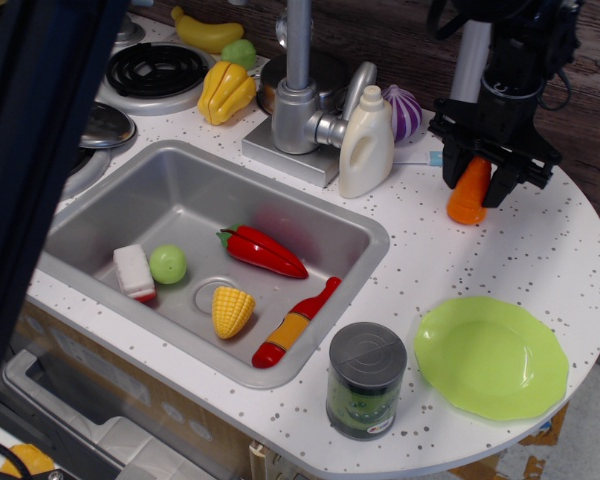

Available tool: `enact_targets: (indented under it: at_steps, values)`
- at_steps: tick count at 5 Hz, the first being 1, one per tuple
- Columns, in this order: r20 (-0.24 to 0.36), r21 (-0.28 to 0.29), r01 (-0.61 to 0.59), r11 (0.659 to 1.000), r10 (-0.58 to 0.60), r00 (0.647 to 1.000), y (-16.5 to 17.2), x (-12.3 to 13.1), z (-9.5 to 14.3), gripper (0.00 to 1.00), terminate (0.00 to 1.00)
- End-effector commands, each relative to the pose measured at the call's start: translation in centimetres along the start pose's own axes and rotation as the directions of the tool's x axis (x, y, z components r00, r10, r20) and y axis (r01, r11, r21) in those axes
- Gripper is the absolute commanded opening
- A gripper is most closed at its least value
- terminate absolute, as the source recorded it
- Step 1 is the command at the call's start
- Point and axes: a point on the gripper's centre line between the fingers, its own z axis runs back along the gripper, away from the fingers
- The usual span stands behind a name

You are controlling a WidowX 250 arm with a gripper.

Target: Put carrot on plate

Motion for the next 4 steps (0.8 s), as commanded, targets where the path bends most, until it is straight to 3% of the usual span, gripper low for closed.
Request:
enact_targets:
  at_steps: [1,2,3,4]
  values:
    - [0.05,0.018,-0.151,0.988,0.15,0.987,-1.0,-3.5,7.2,0.0,0.0]
    - [0.025,0.038,-0.209,0.977,0.208,0.978,-1.5,-6.8,7.0,0.0,0.0]
    - [-0.01,-0.01,-0.225,0.974,0.224,0.974,-1.7,-8.8,5.4,0.0,0.0]
    - [-0.014,-0.023,-0.232,0.973,0.231,0.973,-2.4,-9.8,4.6,0.0,0.0]
